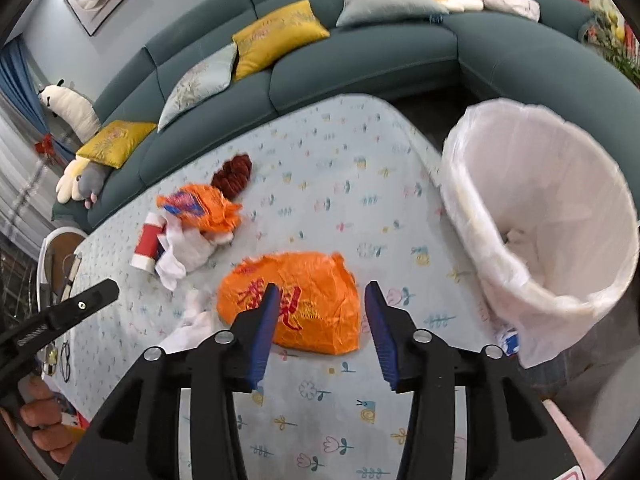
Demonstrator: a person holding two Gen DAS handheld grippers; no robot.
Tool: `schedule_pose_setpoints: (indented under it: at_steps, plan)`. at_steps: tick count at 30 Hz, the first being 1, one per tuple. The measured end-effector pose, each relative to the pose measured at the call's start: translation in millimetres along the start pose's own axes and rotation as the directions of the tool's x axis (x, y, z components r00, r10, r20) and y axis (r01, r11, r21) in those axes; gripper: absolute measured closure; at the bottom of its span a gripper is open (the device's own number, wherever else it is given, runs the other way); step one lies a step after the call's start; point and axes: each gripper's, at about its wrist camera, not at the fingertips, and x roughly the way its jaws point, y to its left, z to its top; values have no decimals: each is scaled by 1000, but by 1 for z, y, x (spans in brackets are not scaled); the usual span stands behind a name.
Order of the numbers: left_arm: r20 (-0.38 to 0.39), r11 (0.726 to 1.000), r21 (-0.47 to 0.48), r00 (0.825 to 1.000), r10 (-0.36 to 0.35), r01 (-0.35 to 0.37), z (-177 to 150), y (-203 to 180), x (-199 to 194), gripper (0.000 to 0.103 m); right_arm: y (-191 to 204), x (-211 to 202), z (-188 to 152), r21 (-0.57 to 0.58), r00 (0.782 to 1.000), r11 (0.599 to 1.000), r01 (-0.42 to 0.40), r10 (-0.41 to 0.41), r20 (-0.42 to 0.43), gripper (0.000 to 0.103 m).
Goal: Collect trash
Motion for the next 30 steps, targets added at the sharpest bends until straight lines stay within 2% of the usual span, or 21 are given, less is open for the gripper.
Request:
schedule_pose_setpoints:
  at_steps: [3, 5, 6, 7, 11, 13, 14, 16, 17, 18, 20, 23, 25, 26, 30]
  plan:
    - [-51, 999, -21, 998, 28, -29, -5, 11, 13, 97, 1, 17, -3, 5, 999, 1000, -9, 9, -37, 57]
    - [-88, 998, -41, 995, 39, -43, -12, 18, 21, 79, 3, 26, -4, 1, 999, 1000, -6, 6, -50, 53]
    - [-108, 997, -57, 993, 37, -44, -17, 23, 26, 57, 5, 31, -4, -3, 998, 1000, -7, 7, -57, 52]
    - [-118, 997, -70, 992, 36, -44, -21, 27, 28, 45, 7, 37, -4, -9, 998, 1000, -11, 11, -63, 51]
    - [-192, 995, -100, 981, 10, -30, -42, 36, 43, 35, 12, 56, -8, -28, 995, 1000, -11, 8, -99, 51]
    - [-232, 994, -101, 973, 3, -27, -52, 36, 53, 35, 13, 62, -11, -36, 994, 999, -11, 6, -112, 51]
    - [-241, 994, -101, 971, 4, -30, -55, 36, 56, 35, 15, 65, -13, -46, 993, 999, -7, 1, -121, 56]
    - [-247, 995, -92, 969, 7, -31, -60, 34, 61, 39, 16, 67, -15, -57, 991, 998, -11, 3, -132, 74]
    - [-245, 996, -84, 969, 4, -25, -61, 32, 62, 49, 16, 68, -16, -63, 990, 998, -19, 10, -141, 85]
    - [-248, 997, -70, 969, 0, -18, -61, 29, 63, 55, 16, 68, -17, -62, 990, 998, -24, 15, -142, 87]
    - [-258, 999, -53, 966, -13, -1, -61, 24, 65, 76, 16, 64, -17, -62, 991, 998, -33, 25, -128, 91]
    - [-237, 999, -31, 971, -22, 15, -61, 18, 61, 87, 16, 56, -16, -66, 994, 997, -45, 38, -105, 93]
    - [-215, 1000, -15, 976, -20, 17, -58, 13, 55, 88, 17, 51, -14, -65, 995, 997, -52, 46, -93, 95]
    - [-205, 1000, -13, 979, -23, 21, -56, 11, 53, 89, 16, 46, -13, -62, 996, 997, -55, 50, -80, 102]
    - [-165, 999, -2, 986, -34, 34, -44, 1, 42, 89, 10, 27, -7, -44, 998, 998, -54, 53, -25, 102]
